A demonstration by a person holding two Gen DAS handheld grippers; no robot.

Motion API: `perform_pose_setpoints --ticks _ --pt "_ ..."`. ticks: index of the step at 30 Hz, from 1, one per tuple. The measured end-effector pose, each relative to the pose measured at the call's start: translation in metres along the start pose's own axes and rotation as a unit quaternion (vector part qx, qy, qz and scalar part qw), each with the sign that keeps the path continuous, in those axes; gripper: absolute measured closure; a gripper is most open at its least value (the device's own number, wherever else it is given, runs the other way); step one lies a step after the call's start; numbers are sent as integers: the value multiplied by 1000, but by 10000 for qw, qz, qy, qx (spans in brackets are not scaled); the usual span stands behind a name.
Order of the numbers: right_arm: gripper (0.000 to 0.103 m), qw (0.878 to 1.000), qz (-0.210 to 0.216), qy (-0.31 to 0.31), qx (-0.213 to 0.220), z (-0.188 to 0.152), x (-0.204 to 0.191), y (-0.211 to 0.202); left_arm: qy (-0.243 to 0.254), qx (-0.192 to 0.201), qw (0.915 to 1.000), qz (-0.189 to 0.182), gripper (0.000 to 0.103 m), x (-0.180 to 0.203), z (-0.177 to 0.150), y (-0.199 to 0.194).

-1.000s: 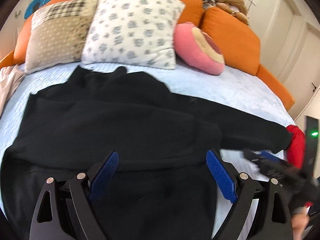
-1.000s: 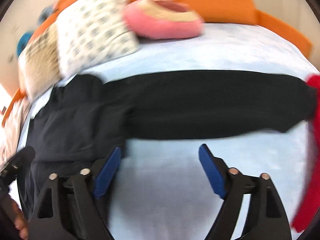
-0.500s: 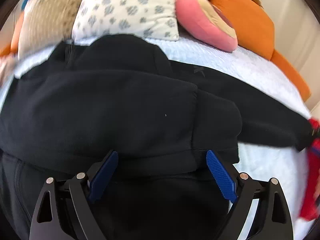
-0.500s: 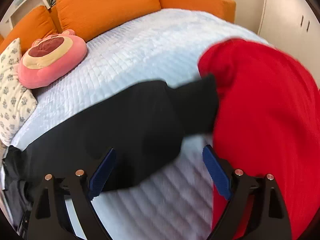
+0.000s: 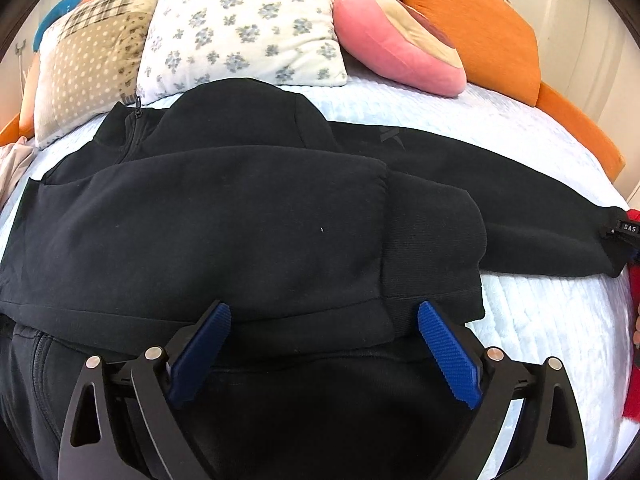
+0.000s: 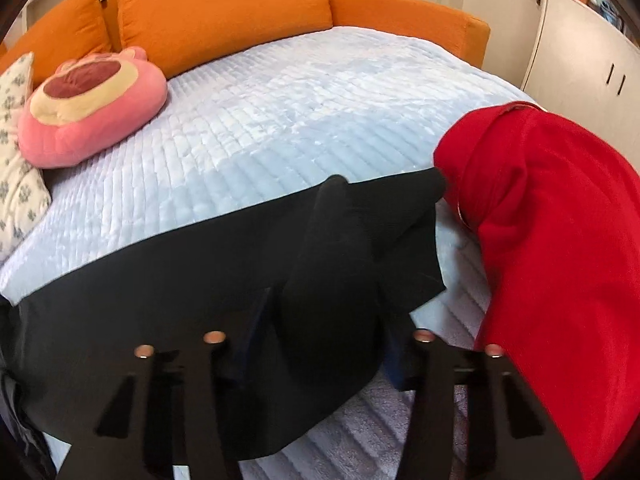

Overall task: Fold large clothes
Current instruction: 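Move the right tool to the other sleeve cuff and grasp it, then lift the sleeve with the right tool and lay it across the jacket body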

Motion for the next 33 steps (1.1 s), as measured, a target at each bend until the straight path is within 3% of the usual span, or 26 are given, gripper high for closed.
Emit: perform_pose_setpoints --ticks 3,5,11,15,21,27,33 --pt "82 9998 168 116 91 4 2 -9 56 -1 10000 39 6 2 -2 0" --pt "88 9994 251 154 199 9 1 -19 101 -21 9999 75 5 4 -2 1" --pt "90 9964 403 -93 744 39 -21 -72 -63 -30 10000 -21 5 1 -4 -7" --pt "90 9904 608 -442 1160 62 -57 -121 -15 -71 9999 -97 5 0 -10 -12" --pt "90 9734 1062 -1206 1635 80 -150 -200 24 -96 9997 -202 5 -2 -17 -27" --pt "90 9491 1410 -2090 1888 72 -269 -269 818 171 9964 105 5 4 -38 -49" --pt "92 9230 1815 -2782 1944 38 -385 -322 1795 426 9820 414 5 26 -58 -67"
Point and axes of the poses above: each gripper's, at about its wrist camera, not at the fingertips, and y roughly the way its jaws point, x to its right, z to its top, the point moved 9 cm from there along y, roughly the way its jaws point, and after that the axes turned 5 degrees about z, right-handed, at the moved point
